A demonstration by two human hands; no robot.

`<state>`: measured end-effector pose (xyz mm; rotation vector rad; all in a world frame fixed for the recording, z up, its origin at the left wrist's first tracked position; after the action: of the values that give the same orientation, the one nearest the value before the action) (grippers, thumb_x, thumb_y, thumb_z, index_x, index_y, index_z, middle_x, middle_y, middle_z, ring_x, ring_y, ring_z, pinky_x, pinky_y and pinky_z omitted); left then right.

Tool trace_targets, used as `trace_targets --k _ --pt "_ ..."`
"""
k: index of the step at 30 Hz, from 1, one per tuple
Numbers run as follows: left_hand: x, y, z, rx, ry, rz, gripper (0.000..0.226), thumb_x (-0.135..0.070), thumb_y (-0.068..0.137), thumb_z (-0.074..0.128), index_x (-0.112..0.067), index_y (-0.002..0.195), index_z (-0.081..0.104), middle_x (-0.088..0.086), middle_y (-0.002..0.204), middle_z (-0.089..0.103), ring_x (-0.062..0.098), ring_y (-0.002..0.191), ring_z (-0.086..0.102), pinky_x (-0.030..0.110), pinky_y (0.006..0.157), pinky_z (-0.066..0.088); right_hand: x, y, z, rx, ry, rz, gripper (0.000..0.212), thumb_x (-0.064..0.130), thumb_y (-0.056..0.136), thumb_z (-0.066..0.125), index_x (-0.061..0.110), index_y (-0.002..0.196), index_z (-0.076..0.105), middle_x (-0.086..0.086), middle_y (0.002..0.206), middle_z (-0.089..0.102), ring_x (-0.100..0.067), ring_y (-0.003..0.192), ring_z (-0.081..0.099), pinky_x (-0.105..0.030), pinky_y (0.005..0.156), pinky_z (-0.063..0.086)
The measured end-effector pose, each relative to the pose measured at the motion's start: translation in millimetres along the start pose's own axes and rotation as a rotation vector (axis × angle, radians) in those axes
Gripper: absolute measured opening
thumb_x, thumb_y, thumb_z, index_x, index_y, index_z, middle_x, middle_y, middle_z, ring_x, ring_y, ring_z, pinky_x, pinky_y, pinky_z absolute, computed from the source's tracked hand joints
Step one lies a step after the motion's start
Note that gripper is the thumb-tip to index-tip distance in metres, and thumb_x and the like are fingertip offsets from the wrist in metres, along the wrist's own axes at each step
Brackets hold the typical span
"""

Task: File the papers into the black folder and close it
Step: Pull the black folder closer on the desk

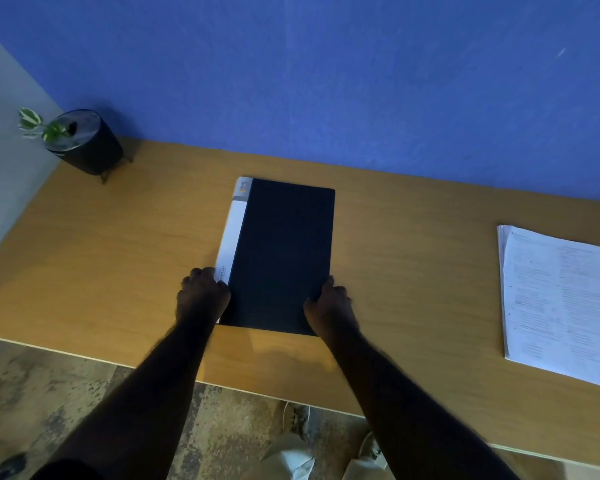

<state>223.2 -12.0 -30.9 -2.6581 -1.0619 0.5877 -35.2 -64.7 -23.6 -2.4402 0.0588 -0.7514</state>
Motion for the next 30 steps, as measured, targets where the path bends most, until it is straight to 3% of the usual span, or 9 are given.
trace_targets --k 4,7,14,17,19,24,30 --pt "2.7 4.7 1.1 0.057 -0.111 -0.039 0.051 -0.023 0.091 0.048 -0.01 0.14 0.049 0.015 0.139 0.05 0.036 0.124 0.05 0.05 0.1 0.047 -2.2 12.7 -2.5 0.08 0.217 0.17 0.064 0.035 0.09 0.056 0.015 0.147 0.033 -0.013 0.14 0.048 -0.035 0.122 0.051 -0.051 0.096 0.053" --pt "3.9 7.2 1.8 0.088 -0.132 -0.056 0.052 -0.022 0.088 0.051 -0.011 0.139 0.051 0.014 0.137 0.051 0.036 0.121 0.053 0.049 0.097 0.049 -6.5 20.3 -5.5 0.099 0.318 0.235 0.057 0.033 0.087 0.062 0.015 0.138 0.045 -0.011 0.133 0.057 -0.031 0.113 0.058 -0.05 0.093 0.055" --pt "6.9 14.8 5.9 0.123 -0.139 -0.072 0.052 -0.031 0.073 0.049 -0.014 0.121 0.06 0.008 0.118 0.062 0.031 0.099 0.061 0.045 0.078 0.058 -22.2 28.7 -9.0 0.119 0.556 0.225 0.038 0.019 0.089 0.065 0.014 0.127 0.062 -0.005 0.122 0.068 -0.024 0.105 0.065 -0.048 0.093 0.056" --pt "-1.7 10.4 9.6 0.14 -0.15 -0.046 0.047 -0.03 0.076 0.051 -0.011 0.118 0.062 0.009 0.114 0.064 0.028 0.094 0.062 0.031 0.058 0.049 -33.1 27.8 -17.2 0.086 0.612 0.223 0.033 0.016 0.093 0.062 0.01 0.125 0.065 -0.008 0.12 0.07 -0.025 0.105 0.066 -0.048 0.095 0.056" --pt "-9.6 6.5 14.7 0.146 -0.157 -0.02 0.042 -0.029 0.079 0.053 -0.011 0.116 0.063 0.009 0.112 0.065 0.025 0.089 0.063 0.027 0.053 0.042 -43.3 26.1 -26.9 0.044 0.591 0.224 0.03 0.014 0.095 0.061 0.008 0.124 0.065 -0.007 0.118 0.069 -0.026 0.105 0.065 -0.048 0.096 0.055" --pt "-35.8 -8.9 33.3 0.189 -0.175 0.02 0.043 -0.036 0.077 0.051 -0.016 0.113 0.064 0.006 0.107 0.067 0.022 0.084 0.066 0.035 0.066 0.058 -74.9 21.1 -52.0 -0.031 0.539 0.236 0.025 0.012 0.096 0.058 0.008 0.119 0.067 -0.009 0.114 0.07 -0.028 0.101 0.066 -0.048 0.091 0.056" --pt "-81.1 -33.5 54.8 0.234 -0.21 0.082 0.049 -0.036 0.074 0.051 -0.017 0.117 0.065 0.004 0.111 0.067 0.022 0.085 0.067 0.036 0.069 0.059 -116.8 7.6 -85.1 -0.106 0.623 0.299 0.017 0.004 0.094 0.054 0.012 0.102 0.066 -0.007 0.105 0.066 -0.019 0.083 0.062 -0.036 0.072 0.049"
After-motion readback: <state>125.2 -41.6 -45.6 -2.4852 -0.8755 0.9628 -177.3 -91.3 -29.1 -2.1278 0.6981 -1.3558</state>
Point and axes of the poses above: each hand's wrist, its own y-axis towards the middle knuckle, its own z-axis out of the palm, x = y × z, the point moved 5 cm from there along y, towards the middle knuckle
